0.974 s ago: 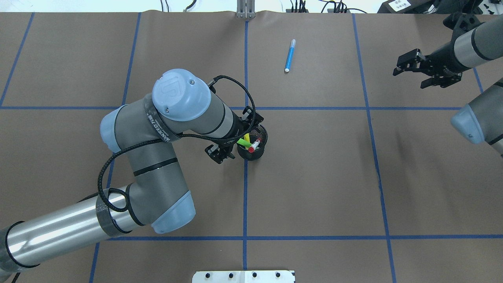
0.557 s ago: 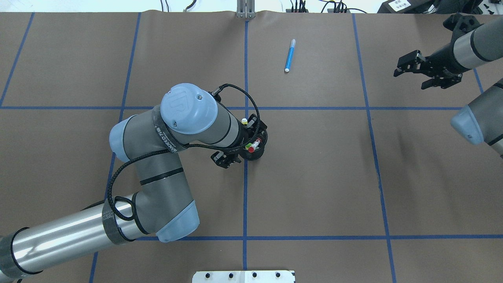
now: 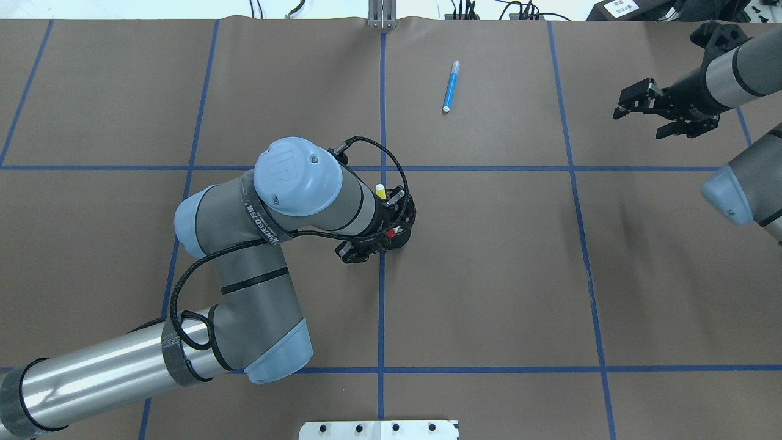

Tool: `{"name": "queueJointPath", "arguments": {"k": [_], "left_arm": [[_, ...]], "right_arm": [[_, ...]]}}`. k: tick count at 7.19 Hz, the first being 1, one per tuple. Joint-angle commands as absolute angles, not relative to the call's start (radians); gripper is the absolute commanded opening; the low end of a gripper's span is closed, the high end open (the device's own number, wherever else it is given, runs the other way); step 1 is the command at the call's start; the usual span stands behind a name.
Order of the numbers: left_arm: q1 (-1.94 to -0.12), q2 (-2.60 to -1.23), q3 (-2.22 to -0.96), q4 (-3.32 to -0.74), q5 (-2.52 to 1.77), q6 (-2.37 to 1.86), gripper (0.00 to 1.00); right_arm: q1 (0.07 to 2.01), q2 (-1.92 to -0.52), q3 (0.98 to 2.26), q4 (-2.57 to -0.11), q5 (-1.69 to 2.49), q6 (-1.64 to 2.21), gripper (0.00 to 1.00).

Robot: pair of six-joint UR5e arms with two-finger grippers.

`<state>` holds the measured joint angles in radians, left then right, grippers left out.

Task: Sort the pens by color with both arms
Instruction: 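Lower the left gripper and grasp the red-capped white marker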

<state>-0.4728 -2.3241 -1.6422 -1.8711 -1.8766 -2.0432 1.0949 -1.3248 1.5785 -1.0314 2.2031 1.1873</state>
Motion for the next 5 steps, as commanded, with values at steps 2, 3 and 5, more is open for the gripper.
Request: {"name": "queueJointPath", "arguments": {"k": [2, 3, 5], "left_arm": [[-0.469, -2.321, -1.641, -1.887, -1.876, -2.042, 0.41], [-0.469, -2.321, -1.646, -1.887, -1.876, -2.042, 0.39], [-0.471, -2.321, -1.651, -1.887, -1.876, -2.040, 0.41]], "right_arm": [[1.094, -1.325, 1.577, -1.031, 2.194, 1.189, 1.00], [1.094, -1.325, 1.575, -1.032, 2.194, 1.189, 1.00], [1.094, -1.325, 1.575, -1.031, 2.194, 1.189, 1.00]]}}
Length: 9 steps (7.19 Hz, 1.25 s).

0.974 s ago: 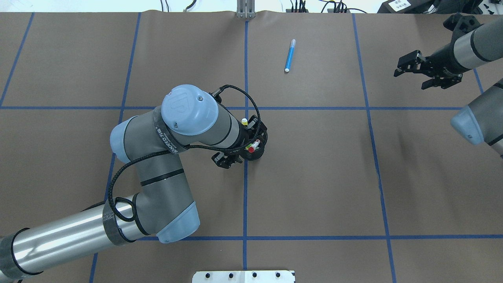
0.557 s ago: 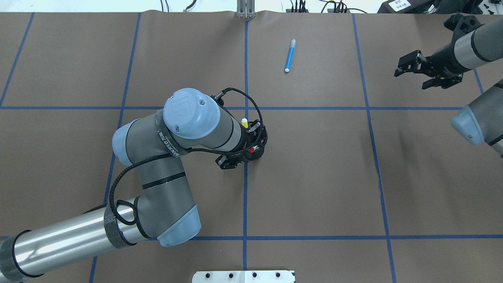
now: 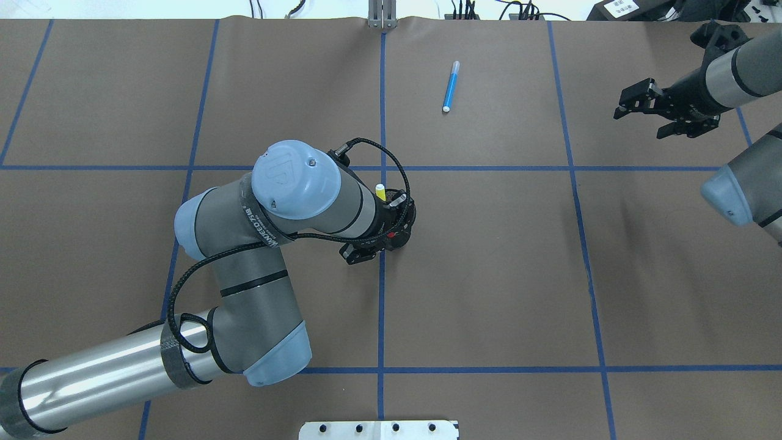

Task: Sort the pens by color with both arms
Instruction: 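Lower the left gripper and grasp the red-capped white marker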

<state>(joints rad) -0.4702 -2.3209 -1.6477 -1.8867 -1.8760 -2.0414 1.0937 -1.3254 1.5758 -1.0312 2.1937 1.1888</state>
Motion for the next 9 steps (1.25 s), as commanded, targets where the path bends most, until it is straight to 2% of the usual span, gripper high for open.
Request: {"name": "queueJointPath", "arguments": {"k": [1, 2, 7, 8, 9], "left_arm": [[-0.471, -2.322, -1.651, -1.887, -1.875, -2.040, 0.45], [-0.471, -2.321, -1.649, -1.888, -1.847, -2.040, 0.48], [-0.476, -2.315, -1.646, -1.894, -1.836, -2.034, 0.47], [-0.476, -2.315, -1.644, -1.894, -1.836, -2.034, 0.41], [-0.476, -2.315, -1.647, -1.894, -1.835, -2.040, 0.01]], "right_arm": [[1.094, -1.325, 1.575, -1.032, 2.186, 1.189, 1.00], [1.094, -1.325, 1.575, -1.032, 2.178, 1.189, 1.00], [1.094, -1.325, 1.577, -1.031, 2.166, 1.192, 1.00], [1.094, -1.325, 1.575, -1.032, 2.166, 1.192, 1.00], [1.094, -1.325, 1.575, -1.032, 2.166, 1.192, 1.00]]}}
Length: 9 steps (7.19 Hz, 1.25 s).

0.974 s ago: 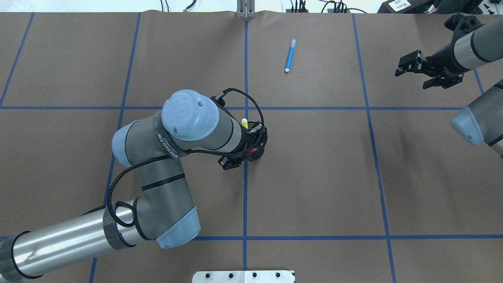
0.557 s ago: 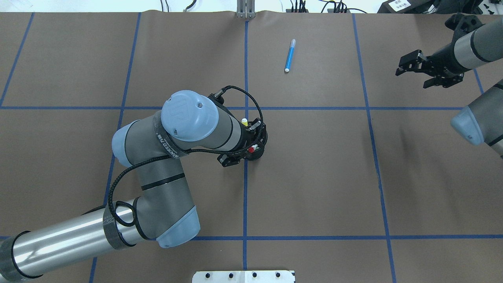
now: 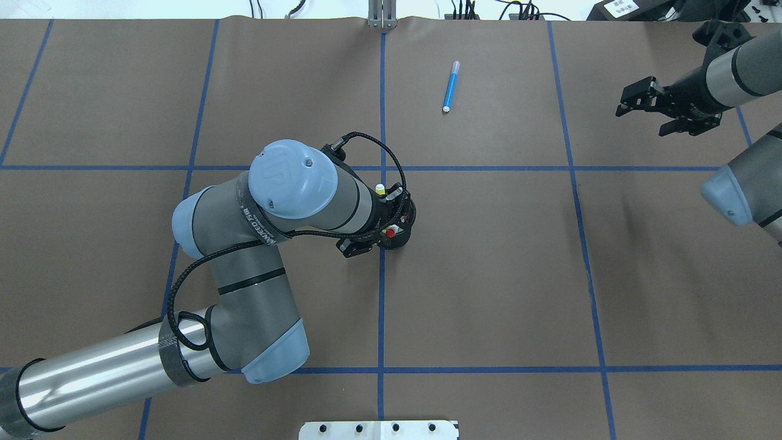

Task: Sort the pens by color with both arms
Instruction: 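Lower the left gripper and grasp the red-capped white marker, then lift the red-capped marker out and carry it farther from the robot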

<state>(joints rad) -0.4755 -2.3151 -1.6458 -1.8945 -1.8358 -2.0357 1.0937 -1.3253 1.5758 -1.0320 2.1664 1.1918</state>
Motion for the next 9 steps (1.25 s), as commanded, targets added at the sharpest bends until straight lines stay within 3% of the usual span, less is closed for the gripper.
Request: {"name": "queueJointPath", "arguments": {"k": [1, 3, 6, 8, 9], "left_arm": [[-0.476, -2.315, -1.649, -1.894, -1.836, -2.042, 0.00], [-0.506, -2.315, -1.696, -1.887, -1.829, -2.040, 0.00], [-0.590, -2.247, -1.940, -1.885, -1.829, -2.031, 0.00], [-0.646, -2.252, -1.901, -1.899, -1.752, -2.019, 0.00], [-0.644, -2.272, -1.775, -1.980, -1.655, -1.979, 0.00]], "right_arm": [[1.094, -1.325, 1.575, -1.032, 2.164, 1.192, 1.00], [1.092, -1.325, 1.575, -1.032, 2.154, 1.193, 1.00], [1.089, -1.325, 1.575, -1.031, 2.149, 1.198, 1.00], [1.088, -1.322, 1.575, -1.031, 2.148, 1.200, 1.00], [1.086, -1.318, 1.578, -1.031, 2.123, 1.203, 1.00]]}}
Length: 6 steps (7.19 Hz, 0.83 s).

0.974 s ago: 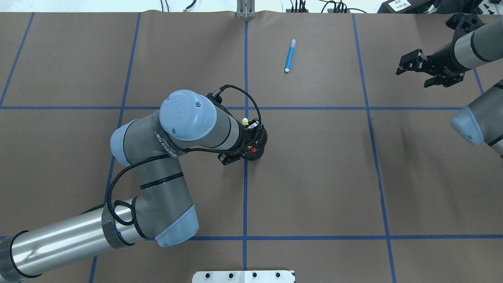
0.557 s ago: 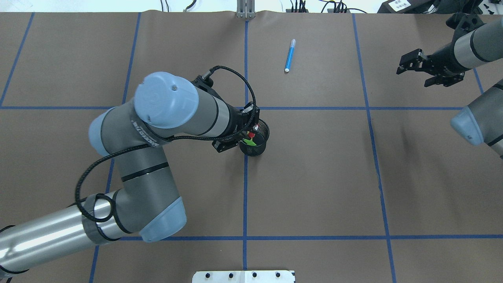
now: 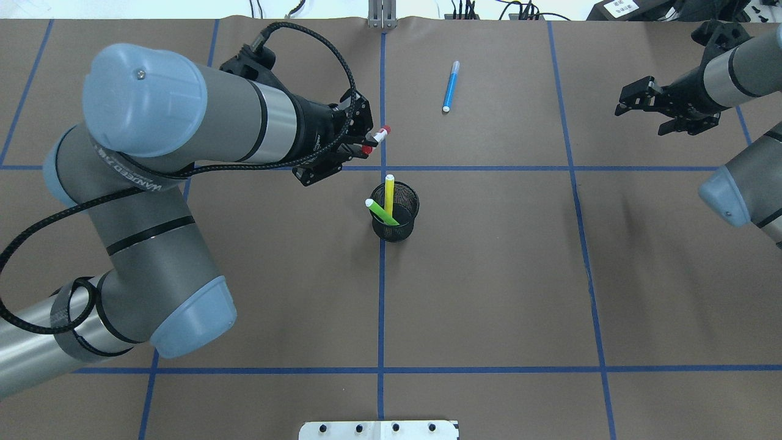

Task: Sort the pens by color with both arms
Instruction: 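Lift the red-capped marker out and carry it farther from the robot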

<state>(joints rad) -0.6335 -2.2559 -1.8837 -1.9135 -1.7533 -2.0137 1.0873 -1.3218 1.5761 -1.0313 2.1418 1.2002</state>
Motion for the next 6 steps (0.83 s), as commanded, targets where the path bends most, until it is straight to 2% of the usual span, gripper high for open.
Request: {"name": "queueJointPath", "arguments": {"k": [1, 3, 5, 6], "left_arm": [[-0.644, -2.334, -1.571, -2.135, -1.564, -1.979, 0.00], [-0.644, -2.510, -1.122, -2.459, -1.444, -1.979, 0.00], [-0.652, -2.590, -0.911, -2.538, -1.428, -1.964, 0.00], [-0.650, -2.673, -0.755, -2.607, -1.428, -1.965, 0.00]], "right_arm": [[1.086, -1.316, 1.578, -1.031, 2.115, 1.203, 1.00], [1.080, -1.316, 1.578, -1.031, 2.112, 1.204, 1.00], [1.074, -1.322, 1.578, -1.031, 2.106, 1.204, 1.00], [1.071, -1.322, 1.578, -1.031, 2.105, 1.206, 1.00]]}}
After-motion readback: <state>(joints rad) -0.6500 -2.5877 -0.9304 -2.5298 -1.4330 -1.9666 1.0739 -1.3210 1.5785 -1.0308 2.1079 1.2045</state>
